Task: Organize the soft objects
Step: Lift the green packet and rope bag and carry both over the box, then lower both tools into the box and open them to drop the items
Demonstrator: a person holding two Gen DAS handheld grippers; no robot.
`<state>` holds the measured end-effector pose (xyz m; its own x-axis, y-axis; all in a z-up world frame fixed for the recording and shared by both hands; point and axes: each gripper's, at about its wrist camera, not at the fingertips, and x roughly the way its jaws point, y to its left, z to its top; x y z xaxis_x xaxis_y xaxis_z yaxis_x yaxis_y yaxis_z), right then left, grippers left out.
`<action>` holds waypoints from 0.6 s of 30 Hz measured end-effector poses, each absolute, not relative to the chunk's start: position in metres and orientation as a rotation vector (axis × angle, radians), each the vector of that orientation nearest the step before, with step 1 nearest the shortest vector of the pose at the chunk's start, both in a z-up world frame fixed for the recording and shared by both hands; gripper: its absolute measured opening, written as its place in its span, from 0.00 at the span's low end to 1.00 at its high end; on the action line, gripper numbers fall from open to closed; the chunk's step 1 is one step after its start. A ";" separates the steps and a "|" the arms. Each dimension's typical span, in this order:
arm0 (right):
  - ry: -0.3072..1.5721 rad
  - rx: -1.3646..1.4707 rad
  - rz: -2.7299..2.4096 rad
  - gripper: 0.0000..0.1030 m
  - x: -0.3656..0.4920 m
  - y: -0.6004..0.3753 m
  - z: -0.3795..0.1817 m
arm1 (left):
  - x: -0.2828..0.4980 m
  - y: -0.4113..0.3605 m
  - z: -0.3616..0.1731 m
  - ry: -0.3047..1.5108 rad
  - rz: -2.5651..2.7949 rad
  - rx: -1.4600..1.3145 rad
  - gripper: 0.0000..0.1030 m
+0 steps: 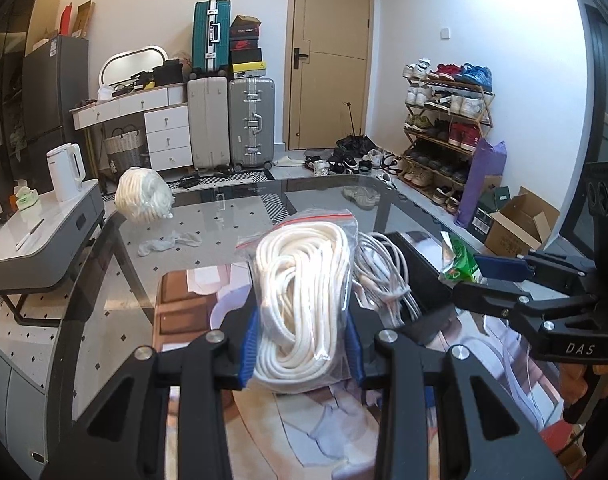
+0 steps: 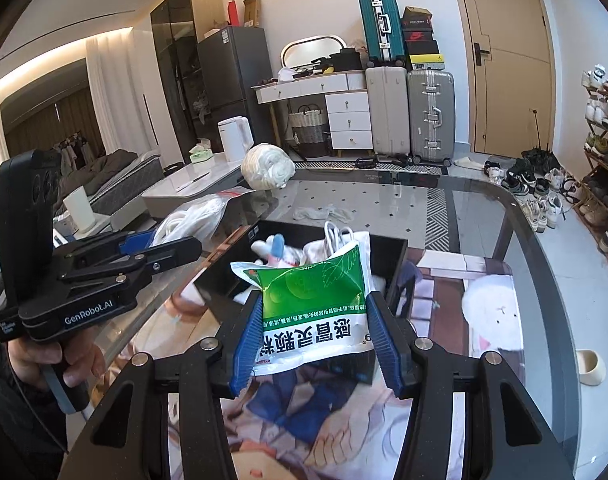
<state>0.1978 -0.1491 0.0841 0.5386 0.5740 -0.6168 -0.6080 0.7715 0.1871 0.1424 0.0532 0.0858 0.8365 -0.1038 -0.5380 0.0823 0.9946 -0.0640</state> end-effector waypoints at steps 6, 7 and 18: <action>0.732 -0.058 0.703 0.50 0.219 -0.133 0.078 | 0.167 0.054 0.076 0.578 -0.102 -0.046 0.33; 0.736 -0.060 0.701 0.50 0.222 -0.130 0.076 | 0.172 0.054 0.074 0.578 -0.101 -0.052 0.33; 0.779 -0.111 0.670 0.50 0.246 -0.109 0.054 | 0.202 0.047 0.054 0.587 -0.110 -0.031 0.33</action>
